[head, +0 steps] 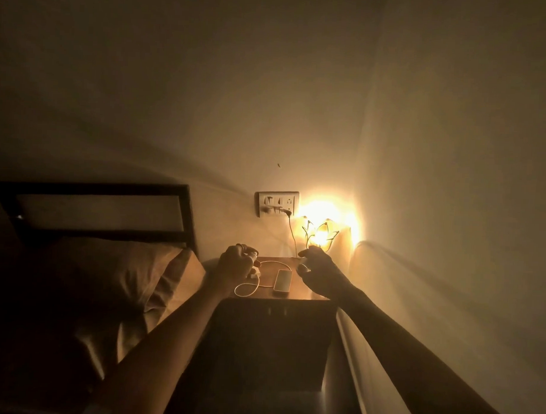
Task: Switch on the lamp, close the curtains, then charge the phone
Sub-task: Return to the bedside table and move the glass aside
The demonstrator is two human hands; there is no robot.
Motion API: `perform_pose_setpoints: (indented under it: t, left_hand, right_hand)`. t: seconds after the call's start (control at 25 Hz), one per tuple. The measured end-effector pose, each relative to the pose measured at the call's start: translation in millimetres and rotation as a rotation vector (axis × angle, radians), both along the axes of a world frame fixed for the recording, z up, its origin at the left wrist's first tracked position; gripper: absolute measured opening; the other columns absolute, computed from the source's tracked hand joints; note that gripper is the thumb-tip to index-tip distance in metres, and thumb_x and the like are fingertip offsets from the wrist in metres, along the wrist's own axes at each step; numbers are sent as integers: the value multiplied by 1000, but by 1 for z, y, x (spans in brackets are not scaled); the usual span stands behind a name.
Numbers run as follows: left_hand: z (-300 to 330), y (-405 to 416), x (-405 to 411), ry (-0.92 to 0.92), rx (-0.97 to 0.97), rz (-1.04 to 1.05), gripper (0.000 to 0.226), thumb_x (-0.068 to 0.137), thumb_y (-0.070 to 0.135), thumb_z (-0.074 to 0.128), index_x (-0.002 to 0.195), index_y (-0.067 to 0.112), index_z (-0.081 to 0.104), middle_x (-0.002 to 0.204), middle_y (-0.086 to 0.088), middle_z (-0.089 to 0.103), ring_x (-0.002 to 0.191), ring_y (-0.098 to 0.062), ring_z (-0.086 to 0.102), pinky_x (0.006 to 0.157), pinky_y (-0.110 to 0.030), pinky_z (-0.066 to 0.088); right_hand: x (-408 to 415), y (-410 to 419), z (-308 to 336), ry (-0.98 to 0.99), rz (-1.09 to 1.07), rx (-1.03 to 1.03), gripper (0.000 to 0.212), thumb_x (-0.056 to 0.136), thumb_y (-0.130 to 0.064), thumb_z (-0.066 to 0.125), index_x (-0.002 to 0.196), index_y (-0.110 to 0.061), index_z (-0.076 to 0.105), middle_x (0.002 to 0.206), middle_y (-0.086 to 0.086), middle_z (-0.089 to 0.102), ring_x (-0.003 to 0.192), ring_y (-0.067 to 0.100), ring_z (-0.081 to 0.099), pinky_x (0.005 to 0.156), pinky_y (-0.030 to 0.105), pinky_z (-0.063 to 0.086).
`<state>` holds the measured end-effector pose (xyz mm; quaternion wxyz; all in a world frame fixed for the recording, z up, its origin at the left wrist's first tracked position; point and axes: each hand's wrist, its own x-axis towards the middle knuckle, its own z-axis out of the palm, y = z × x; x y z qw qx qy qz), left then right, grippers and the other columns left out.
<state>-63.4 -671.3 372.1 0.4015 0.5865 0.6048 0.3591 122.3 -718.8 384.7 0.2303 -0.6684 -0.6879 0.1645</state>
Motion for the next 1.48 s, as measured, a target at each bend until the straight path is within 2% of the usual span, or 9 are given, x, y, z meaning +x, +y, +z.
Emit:
perform_pose_setpoints:
  t: [0.16,0.4,0.6,0.76,1.0,1.12,1.28,1.4,1.48]
  left_hand:
    - [9,73,-14,52,19,6,25,92,22,48,108,8,62,101,-10,72,89,-22,68,71,-26,53]
    - [6,194,-18,101,-8,-38,26,95,18,44,113,7,59,104,-10,70,82,-16,64,62,-17,48]
    - [-23,273,1,121,-85,-85,29,94,18,44,117,7,58,110,-12,69,89,-20,65,59,-18,46]
    - [-49,343,25,127,-112,-107,27,95,18,42,113,9,59,106,-10,70,84,-18,63,66,-23,47]
    - [-133,458,73,190,-309,-91,28,92,19,45,115,10,59,114,-13,66,98,-26,63,77,-30,47]
    - [-173,495,93,143,-381,-35,29,94,13,45,119,3,53,121,-20,59,94,-26,56,78,-31,43]
    - [-240,534,108,102,-463,88,30,93,2,39,121,-5,50,91,-14,60,70,-16,52,60,-19,46]
    - [-290,552,116,109,-525,160,30,92,5,44,120,-4,51,105,-20,62,91,-27,57,81,-31,45]
    - [-321,556,121,136,-565,135,30,92,9,48,119,-2,52,118,-24,61,106,-35,59,92,-38,45]
  right_hand:
    - [-14,81,-7,1,-8,-46,34,91,-12,55,123,-3,54,140,9,46,124,23,51,100,26,42]
    - [-29,196,-21,23,0,-56,31,93,-14,51,122,-4,55,150,6,36,140,21,33,111,34,33]
    - [-13,272,-46,45,-31,-123,35,93,-13,49,126,-2,52,144,8,43,127,22,49,104,30,39]
    - [6,343,-76,95,-70,-166,36,93,-15,49,127,-3,51,140,10,49,122,24,53,103,33,43]
    - [38,458,-155,149,-59,-337,42,90,-14,49,132,-8,48,137,12,52,122,27,53,102,38,46]
    - [51,496,-189,147,-76,-418,44,90,-16,48,134,-8,46,140,13,49,127,29,48,105,40,43]
    - [71,526,-256,201,-190,-531,32,86,-23,46,112,-10,61,121,13,61,114,32,57,95,43,48]
    - [87,534,-308,216,-327,-537,32,82,-23,49,110,-12,61,115,9,64,109,29,60,91,43,51]
    - [104,534,-335,170,-439,-539,42,83,-20,51,123,-10,55,130,10,55,124,29,50,102,42,44]
